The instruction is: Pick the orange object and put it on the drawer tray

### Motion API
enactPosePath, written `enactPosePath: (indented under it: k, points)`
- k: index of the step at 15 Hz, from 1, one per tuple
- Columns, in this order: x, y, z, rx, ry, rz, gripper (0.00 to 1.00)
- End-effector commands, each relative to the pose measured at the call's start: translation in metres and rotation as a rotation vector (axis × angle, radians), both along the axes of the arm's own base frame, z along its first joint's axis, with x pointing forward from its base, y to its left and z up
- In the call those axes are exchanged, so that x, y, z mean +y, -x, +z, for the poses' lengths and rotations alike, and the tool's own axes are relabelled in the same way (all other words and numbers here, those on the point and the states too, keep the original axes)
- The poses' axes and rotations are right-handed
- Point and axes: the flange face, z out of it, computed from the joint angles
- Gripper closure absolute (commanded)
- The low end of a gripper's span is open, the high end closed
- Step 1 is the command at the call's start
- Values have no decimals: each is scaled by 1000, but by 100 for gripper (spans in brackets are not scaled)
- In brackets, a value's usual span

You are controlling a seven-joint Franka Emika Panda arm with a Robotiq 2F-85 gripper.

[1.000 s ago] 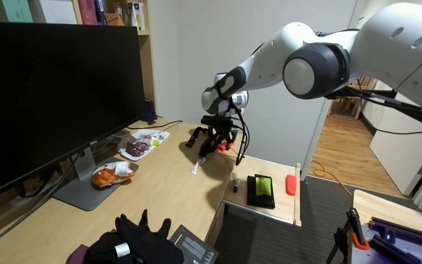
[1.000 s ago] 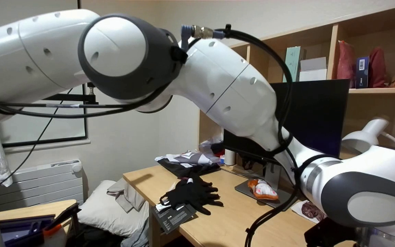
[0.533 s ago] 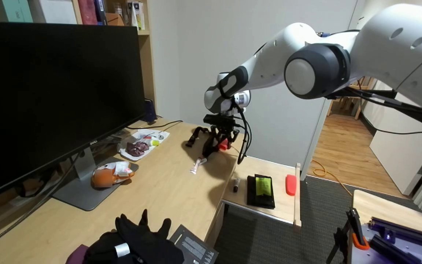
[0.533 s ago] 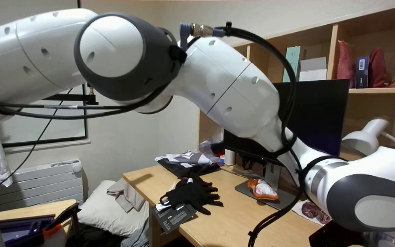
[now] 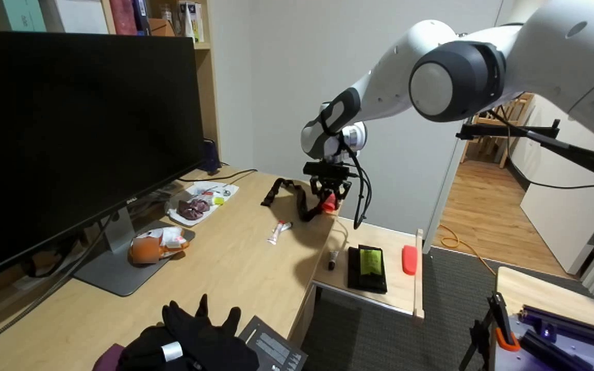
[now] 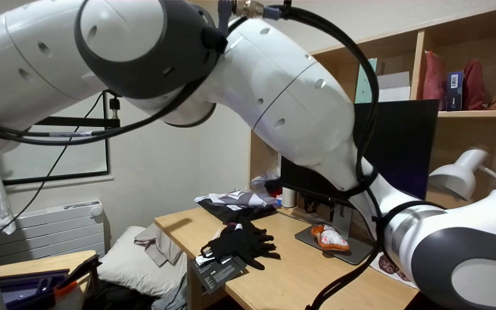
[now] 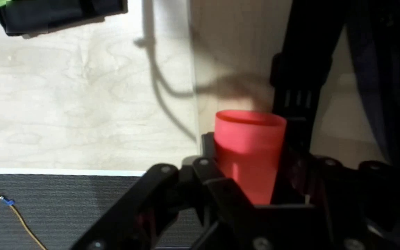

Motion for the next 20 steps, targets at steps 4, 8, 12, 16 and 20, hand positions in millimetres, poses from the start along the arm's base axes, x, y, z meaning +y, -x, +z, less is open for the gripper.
enactPosePath:
  k: [4,8,12,16,20]
  points:
    - [7,54,23,-20,-64,156,77]
    - [14,93,2,23,-86,238,77]
    - [18,125,-35,93,-118,213,77]
    - [22,137,-57,75,-108,174,77]
    - [15,136,-68,39,-58,162,77]
